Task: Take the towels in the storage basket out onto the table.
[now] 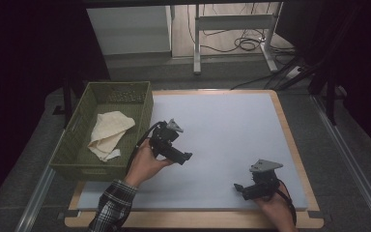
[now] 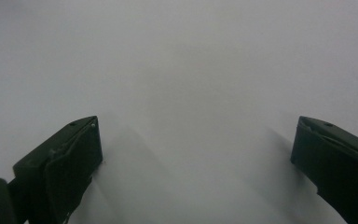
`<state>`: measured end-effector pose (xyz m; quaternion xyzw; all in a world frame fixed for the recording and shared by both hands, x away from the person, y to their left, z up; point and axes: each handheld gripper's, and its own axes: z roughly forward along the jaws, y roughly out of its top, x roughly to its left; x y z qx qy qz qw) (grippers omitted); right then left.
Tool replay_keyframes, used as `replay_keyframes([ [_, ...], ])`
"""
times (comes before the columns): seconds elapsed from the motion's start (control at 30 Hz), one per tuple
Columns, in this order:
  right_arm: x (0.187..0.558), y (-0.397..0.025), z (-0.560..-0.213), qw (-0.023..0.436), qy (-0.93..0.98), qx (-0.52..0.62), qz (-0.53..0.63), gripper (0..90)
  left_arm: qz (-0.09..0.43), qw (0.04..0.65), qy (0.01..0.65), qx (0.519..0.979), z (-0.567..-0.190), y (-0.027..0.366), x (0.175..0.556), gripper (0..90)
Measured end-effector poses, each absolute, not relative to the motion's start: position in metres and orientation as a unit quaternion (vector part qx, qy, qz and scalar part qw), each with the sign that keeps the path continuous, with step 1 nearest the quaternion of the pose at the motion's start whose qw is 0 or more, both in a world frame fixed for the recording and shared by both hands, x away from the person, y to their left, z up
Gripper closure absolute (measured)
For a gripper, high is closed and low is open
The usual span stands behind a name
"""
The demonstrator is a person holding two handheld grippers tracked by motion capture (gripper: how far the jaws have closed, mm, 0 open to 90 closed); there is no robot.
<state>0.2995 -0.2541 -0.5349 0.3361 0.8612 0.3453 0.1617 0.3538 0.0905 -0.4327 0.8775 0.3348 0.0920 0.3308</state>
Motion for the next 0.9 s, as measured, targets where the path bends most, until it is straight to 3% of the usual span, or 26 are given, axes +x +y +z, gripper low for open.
replay_keyframes([
  [0.9, 0.300, -0.254, -0.535, 0.161, 0.861, 0.336, 0.346, 1.9, 0.133, 0.307, 0.382, 0.861, -0.392, 0.159, 0.388, 1.3],
])
